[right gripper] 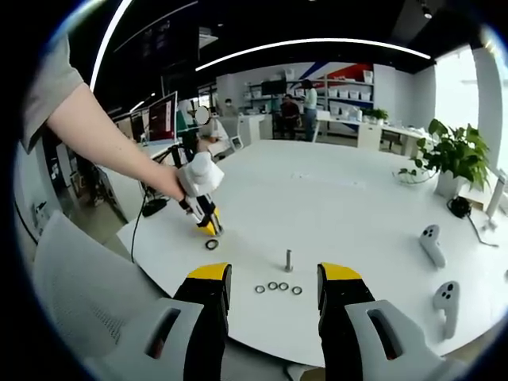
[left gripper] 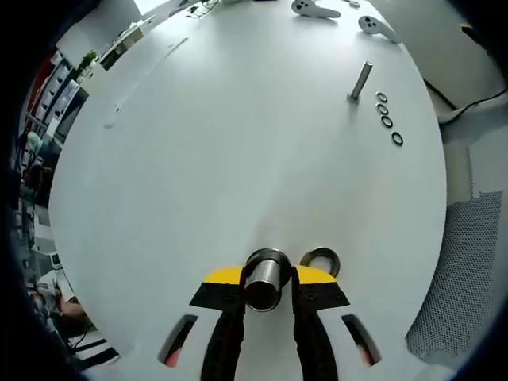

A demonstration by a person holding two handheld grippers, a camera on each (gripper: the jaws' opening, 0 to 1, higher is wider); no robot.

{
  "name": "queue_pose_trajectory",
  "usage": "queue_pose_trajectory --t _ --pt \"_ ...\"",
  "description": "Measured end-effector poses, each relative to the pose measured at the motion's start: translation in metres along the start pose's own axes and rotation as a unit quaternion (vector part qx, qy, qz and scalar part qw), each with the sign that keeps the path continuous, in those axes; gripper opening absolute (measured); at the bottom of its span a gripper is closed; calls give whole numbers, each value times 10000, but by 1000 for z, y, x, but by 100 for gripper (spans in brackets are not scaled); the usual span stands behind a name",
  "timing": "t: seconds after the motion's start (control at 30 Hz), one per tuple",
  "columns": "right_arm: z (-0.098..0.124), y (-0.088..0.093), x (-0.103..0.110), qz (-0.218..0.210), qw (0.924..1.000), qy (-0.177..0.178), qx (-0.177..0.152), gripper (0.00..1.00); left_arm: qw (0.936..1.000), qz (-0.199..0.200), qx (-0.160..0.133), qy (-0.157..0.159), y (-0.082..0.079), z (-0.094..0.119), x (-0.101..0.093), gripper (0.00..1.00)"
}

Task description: Place the washer onto the threaded stud by aligning its center hole with the stud, sliding it down to the base, and recovering from edge contact or off-axis alignment until the washer reaches the visible bottom stop.

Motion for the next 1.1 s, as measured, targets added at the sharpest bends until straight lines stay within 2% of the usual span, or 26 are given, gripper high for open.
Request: queue_pose_trajectory --t 0.1,0.27,0.37,0.5,0.77,0.93,1.1 --pt "0 1 0 6 10000 3 11 46 10000 -34 -52 -17 1 -3 3 22" --pt "0 0 1 5 10000 -8 -8 46 9988 464 -125 -36 1 1 6 26" --pt "0 -1 2 25 10000 -31 -6 46 9988 440 -187 -141 4 8 8 28" --pt "0 -1 1 29 10000 -42 -21 46 9983 545 -114 -174 15 12 11 29" --pt "0 -2 3 40 10000 -78 -48 46 9962 864 -47 -129 32 23 -9 27" --pt "1 -2 3 20 9999 -82 -71 46 9949 1004 -70 -64 33 21 -14 27" --pt "1 -3 3 32 9999 -89 -89 46 9883 1516 -173 46 26 17 -18 27"
Point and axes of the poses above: the point that each gripper's makers call its tool centre point, and the gripper's own axes: z roughly backward along the fingers, x roughly to its left, y roughly out of its underside, the point moved 2 cm from there along z, roughly backward along the fingers, and after that the axes turned 8 degrees about -y, right-handed, at the moved point
